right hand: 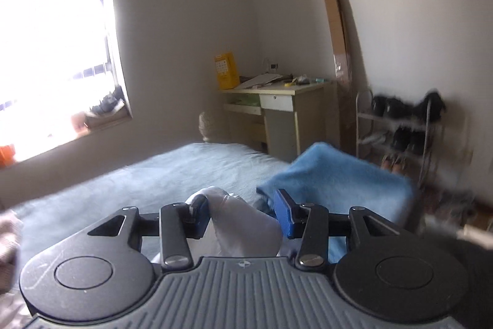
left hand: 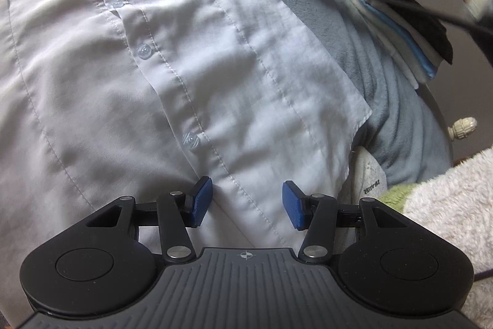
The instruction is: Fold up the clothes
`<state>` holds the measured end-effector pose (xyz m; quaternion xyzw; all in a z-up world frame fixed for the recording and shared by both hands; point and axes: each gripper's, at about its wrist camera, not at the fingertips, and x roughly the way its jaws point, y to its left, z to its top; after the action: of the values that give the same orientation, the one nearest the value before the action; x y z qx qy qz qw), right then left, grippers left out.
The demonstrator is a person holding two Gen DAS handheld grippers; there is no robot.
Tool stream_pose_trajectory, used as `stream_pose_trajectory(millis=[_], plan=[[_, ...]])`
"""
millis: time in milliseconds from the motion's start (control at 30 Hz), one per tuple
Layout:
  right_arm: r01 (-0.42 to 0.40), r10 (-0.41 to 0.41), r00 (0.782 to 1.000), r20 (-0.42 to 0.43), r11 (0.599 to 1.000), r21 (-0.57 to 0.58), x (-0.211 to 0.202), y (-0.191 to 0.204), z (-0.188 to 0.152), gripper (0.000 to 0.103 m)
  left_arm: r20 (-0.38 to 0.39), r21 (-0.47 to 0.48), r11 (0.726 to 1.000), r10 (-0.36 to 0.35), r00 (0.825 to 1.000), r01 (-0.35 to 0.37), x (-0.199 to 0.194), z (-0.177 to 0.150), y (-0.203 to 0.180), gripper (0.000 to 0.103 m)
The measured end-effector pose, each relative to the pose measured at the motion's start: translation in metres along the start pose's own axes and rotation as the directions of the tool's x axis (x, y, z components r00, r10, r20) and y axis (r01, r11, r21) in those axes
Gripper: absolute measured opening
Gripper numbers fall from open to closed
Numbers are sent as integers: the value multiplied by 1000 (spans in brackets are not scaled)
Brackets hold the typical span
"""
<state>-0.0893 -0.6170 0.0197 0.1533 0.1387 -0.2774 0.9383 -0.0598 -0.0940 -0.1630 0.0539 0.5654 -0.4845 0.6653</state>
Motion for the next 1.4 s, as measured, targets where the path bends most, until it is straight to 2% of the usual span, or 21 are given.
stream_pose_trajectory(millis=[67,133,200,267,333,367,400,500,533,567,633,733,833,1000,1067,1133,1200,1233,1300,1367,1400], plan=[[-11,12,1000,-10,999,48,-27,-27,-6,49,4,-11,1000,4,1000,-4,0,-1,-1,50],[39,-37,998,-44,998,50,-31,-48,-11,50,4,-23,1000,10,1000,-10,0,-1,-2,50],[94,-82,981,-175,993,65,-14,-67,-16,55,5,-37,999,18,1000,-18,0,0,-2,50],[170,-161,932,-325,985,0,6,-74,-25,55,5,-51,998,27,1000,-26,0,0,-3,50],[171,-226,864,-450,972,-161,21,-65,-38,55,7,-57,998,37,999,-37,1,0,-5,50],[134,-251,850,-463,953,-270,22,-54,-47,55,7,-59,997,42,999,-41,1,0,-5,50],[92,-275,847,-455,919,-384,20,-42,-56,56,6,-60,997,46,999,-45,1,0,-6,50],[19,-330,858,-393,786,-618,11,-19,-74,67,3,-59,997,56,998,-56,1,0,-7,50],[-1,-343,864,-368,731,-683,8,-13,-79,67,1,-55,997,58,998,-58,0,0,-8,50],[-2,-354,868,-347,698,-716,5,-10,-81,67,0,-52,997,59,998,-59,0,0,-8,50],[41,-359,876,-321,721,-692,0,-15,-77,68,-3,-46,997,62,998,-62,0,-1,-8,50],[133,-347,885,-310,827,-546,-8,-36,-64,68,-6,-39,997,63,998,-63,0,-2,-9,50],[198,-338,886,-317,894,-402,-10,-61,-55,66,-5,-46,997,56,998,-56,0,-3,-8,50],[283,-356,879,-316,925,-255,-13,-87,-51,58,-5,-49,998,49,999,-49,0,-3,-9,50],[317,-363,881,-304,929,-192,-14,-95,-47,58,-4,-51,998,43,999,-43,0,-4,-8,50],[282,-335,872,-357,940,-194,-10,-97,-45,61,-4,-53,998,37,999,-37,-1,-4,-8,50],[262,-353,860,-368,925,-276,-9,-86,-45,62,-3,-52,998,33,999,-33,-1,-4,-8,50],[259,-361,867,-345,915,-309,-11,-79,-45,62,-4,-51,998,31,999,-32,-1,-4,-8,50],[242,-333,900,-280,918,-314,-18,-64,-40,62,-5,-47,998,28,1000,-28,-1,-4,-8,50],[157,-214,942,-260,962,-223,-22,-51,-32,62,-6,-41,999,25,1000,-25,-1,-4,-8,51],[93,-137,954,-267,981,-170,-21,-44,-30,62,-6,-40,999,22,1000,-22,-1,-4,-8,51]])
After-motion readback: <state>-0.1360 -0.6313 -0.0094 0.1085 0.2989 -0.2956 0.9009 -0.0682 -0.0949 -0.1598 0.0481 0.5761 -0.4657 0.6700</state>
